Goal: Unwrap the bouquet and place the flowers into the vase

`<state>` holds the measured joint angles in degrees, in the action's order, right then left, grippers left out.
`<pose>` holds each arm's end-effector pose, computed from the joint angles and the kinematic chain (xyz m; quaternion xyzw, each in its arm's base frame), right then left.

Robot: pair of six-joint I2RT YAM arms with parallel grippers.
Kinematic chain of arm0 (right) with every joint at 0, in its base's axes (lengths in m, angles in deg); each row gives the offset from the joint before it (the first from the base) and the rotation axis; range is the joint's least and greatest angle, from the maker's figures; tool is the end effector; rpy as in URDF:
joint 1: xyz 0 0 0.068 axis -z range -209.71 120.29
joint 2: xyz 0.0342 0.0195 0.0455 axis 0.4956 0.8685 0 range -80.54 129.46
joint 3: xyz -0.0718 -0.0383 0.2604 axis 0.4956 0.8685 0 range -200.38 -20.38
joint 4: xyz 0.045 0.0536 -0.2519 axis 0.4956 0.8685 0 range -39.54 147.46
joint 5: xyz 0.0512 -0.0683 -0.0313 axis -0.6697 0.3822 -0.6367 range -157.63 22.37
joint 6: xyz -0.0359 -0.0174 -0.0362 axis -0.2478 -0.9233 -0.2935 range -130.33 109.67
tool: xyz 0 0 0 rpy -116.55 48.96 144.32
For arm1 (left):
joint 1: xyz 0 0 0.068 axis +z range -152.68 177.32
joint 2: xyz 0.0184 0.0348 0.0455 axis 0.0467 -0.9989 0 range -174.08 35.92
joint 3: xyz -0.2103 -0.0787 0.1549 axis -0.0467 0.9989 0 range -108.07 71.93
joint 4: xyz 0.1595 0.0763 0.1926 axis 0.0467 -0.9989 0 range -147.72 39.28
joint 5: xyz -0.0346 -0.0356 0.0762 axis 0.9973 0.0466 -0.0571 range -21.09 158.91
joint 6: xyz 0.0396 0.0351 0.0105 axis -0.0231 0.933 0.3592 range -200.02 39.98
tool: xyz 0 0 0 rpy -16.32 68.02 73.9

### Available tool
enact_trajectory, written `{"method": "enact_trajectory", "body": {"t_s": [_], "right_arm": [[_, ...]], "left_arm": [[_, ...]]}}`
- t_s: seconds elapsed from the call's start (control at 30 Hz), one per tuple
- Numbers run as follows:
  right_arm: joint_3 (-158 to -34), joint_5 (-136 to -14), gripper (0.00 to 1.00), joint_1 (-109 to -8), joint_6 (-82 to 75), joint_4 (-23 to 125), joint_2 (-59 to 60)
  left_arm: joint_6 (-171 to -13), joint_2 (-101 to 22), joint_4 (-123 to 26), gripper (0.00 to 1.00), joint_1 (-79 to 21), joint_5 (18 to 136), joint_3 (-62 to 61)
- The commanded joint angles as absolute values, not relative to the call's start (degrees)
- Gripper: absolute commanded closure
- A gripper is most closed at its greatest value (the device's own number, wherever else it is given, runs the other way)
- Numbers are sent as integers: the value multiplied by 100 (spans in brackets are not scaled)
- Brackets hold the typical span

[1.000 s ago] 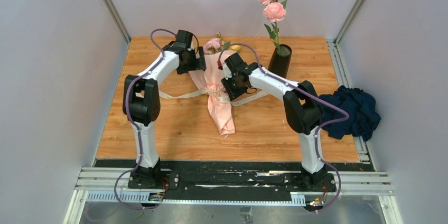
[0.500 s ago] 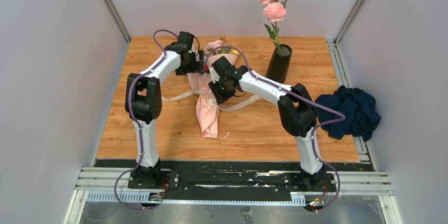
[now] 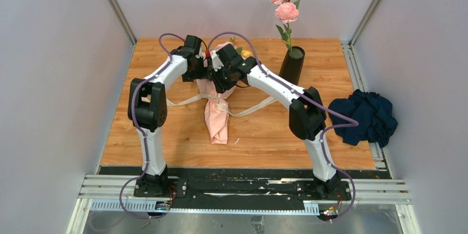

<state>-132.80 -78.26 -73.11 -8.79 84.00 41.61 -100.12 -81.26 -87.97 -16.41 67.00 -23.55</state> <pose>0.3526 0.3424 0.2801 -0.3608 0.8406 0.2295 0.3325 0.4345 -0.1050 0.2196 -0.0579 0.9616 -0.0624 0.2607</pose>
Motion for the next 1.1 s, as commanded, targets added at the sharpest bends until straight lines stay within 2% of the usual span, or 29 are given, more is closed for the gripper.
{"method": "enact_trajectory", "body": {"t_s": [0.0, 0.17, 0.33, 0.43, 0.53, 0.57, 1.07], "right_arm": [[-13527, -8072, 56, -7365, -1007, 8676, 4723], [-13643, -8219, 52, -7366, -1007, 8689, 4949], [-13574, -8206, 57, -7358, -1011, 8687, 5047], [-13462, -8177, 66, -7364, -1007, 8668, 5039], [-13400, -8161, 96, -7363, -1007, 8657, 4993], [-13394, -8156, 100, -7361, -1007, 8663, 4966], [-13160, -8068, 100, -7383, -770, 8866, 3624]], "left_arm": [[-9937, -7789, -8887, 0, -1672, 6612, -2124], [-9909, -7744, -8898, 0, -1674, 6590, -2076], [-9910, -7745, -8920, 0, -1674, 6584, -2034], [-9910, -7737, -8913, 0, -1674, 6608, -2017], [-9909, -7737, -8910, 0, -1674, 6611, -2018], [-9914, -7741, -8910, 0, -1674, 6618, -2018], [-10047, -8659, -9268, 0, -1674, 6140, -2561]]}}
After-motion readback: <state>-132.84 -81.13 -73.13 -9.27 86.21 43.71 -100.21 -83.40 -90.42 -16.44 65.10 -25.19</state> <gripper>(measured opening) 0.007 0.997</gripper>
